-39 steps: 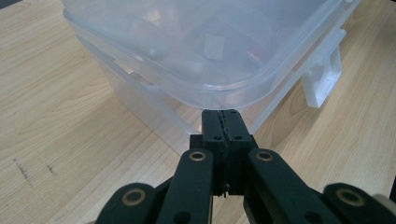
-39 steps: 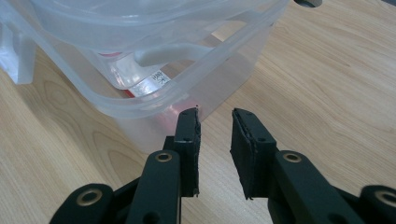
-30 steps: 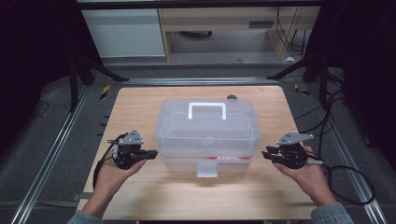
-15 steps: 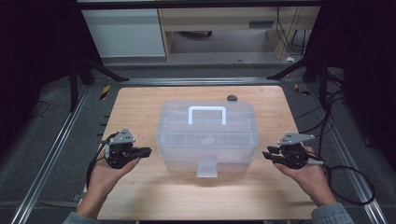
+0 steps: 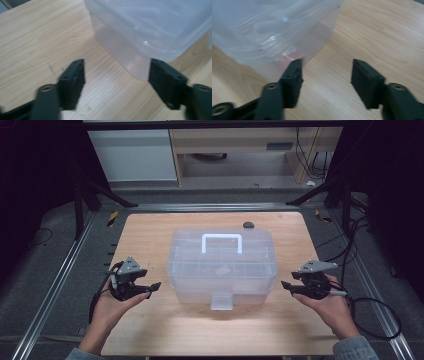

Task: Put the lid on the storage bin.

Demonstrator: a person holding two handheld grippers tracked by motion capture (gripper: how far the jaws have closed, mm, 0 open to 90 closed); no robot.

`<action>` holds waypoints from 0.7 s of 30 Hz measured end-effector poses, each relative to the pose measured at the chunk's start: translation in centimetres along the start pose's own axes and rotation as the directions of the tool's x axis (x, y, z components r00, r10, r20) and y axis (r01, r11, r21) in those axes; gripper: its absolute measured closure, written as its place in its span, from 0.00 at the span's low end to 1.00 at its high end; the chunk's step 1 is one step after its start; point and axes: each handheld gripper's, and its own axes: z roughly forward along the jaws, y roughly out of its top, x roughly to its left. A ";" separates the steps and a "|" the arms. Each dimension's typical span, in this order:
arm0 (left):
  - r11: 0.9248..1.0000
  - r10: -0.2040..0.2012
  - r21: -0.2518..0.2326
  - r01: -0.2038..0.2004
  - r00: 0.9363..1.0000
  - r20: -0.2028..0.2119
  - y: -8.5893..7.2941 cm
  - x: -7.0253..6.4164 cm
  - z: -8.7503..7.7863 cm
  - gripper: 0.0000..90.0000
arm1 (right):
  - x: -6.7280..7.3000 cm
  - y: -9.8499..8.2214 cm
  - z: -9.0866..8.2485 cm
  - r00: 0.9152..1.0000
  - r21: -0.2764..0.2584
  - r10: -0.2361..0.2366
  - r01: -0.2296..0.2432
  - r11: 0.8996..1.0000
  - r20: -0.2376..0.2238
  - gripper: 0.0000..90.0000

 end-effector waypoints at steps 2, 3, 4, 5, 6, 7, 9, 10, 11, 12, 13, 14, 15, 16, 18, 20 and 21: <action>1.000 0.003 0.031 -0.002 0.999 -0.045 -0.2 0.2 0.4 0.12 | -0.2 0.1 0.2 0.999 -0.004 0.014 -0.014 1.000 0.033 0.32; 0.999 -0.001 0.042 0.003 0.999 -0.053 -0.3 0.4 0.5 0.09 | -0.5 0.2 0.4 0.998 0.004 0.035 -0.035 0.999 0.048 0.22; 0.999 -0.009 0.042 0.012 0.998 -0.060 -0.5 0.6 0.7 0.07 | -0.7 0.3 0.6 0.997 0.020 0.047 -0.048 0.999 0.060 0.19; 0.999 -0.013 0.051 0.016 0.998 -0.065 -0.7 0.8 0.8 0.05 | -0.8 0.3 0.8 0.995 0.027 0.054 -0.057 0.998 0.082 0.17; 0.998 -0.010 0.065 0.015 0.997 -0.072 -0.9 1.0 1.1 0.04 | -1.0 0.3 0.9 0.994 0.019 0.048 -0.050 0.999 0.102 0.14; 0.997 -0.006 0.079 0.012 0.997 -0.081 -1.1 1.2 1.3 0.04 | -1.4 0.3 1.2 0.992 0.025 0.059 -0.062 0.998 0.111 0.09; 0.994 -0.011 0.106 0.021 0.995 -0.096 -1.5 1.7 1.9 0.04 | -2.0 0.3 1.6 0.991 0.042 0.076 -0.081 0.996 0.115 0.08; 0.993 -0.012 0.118 0.024 0.995 -0.100 -1.7 2.1 2.3 0.04 | -2.3 0.2 1.8 0.990 0.040 0.080 -0.085 0.996 0.119 0.08; 0.992 -0.014 0.126 0.027 0.994 -0.104 -1.9 2.3 2.5 0.04 | -2.8 0.0 2.1 0.990 0.045 0.079 -0.085 0.995 0.119 0.08; 0.991 -0.017 0.133 0.031 0.994 -0.110 -2.1 2.5 2.8 0.04 | -3.0 0.0 2.2 0.989 0.048 0.083 -0.090 0.995 0.120 0.08; 0.989 -0.017 0.145 0.034 0.993 -0.115 -2.2 2.8 3.1 0.04 | -3.3 -0.2 2.5 0.989 0.051 0.085 -0.092 0.994 0.123 0.08; 0.988 -0.017 0.151 0.035 0.993 -0.114 -2.4 3.1 3.4 0.04 | -3.6 -0.3 2.7 0.989 0.054 0.090 -0.097 0.994 0.120 0.08; 0.988 -0.021 0.152 0.039 0.993 -0.113 -2.6 3.4 3.7 0.04 | -4.0 -0.4 3.1 0.988 0.066 0.099 -0.108 0.992 0.118 0.09; 0.987 -0.026 0.154 0.044 0.993 -0.114 -2.6 3.6 3.9 0.04 | -4.2 -0.6 3.4 0.988 0.078 0.100 -0.110 0.991 0.121 0.10; 0.988 -0.027 0.150 0.044 0.993 -0.113 -2.8 4.1 4.4 0.05 | -4.6 -0.8 4.0 0.987 0.098 0.102 -0.115 0.989 0.125 0.12; 0.987 -0.032 0.156 0.050 0.993 -0.112 -2.8 4.5 4.9 0.05 | -4.8 -0.9 4.7 0.986 0.113 0.104 -0.119 0.986 0.131 0.13; 0.985 -0.034 0.163 0.052 0.993 -0.116 -2.9 4.6 5.2 0.05 | -4.9 -1.0 5.0 0.986 0.121 0.101 -0.117 0.986 0.134 0.14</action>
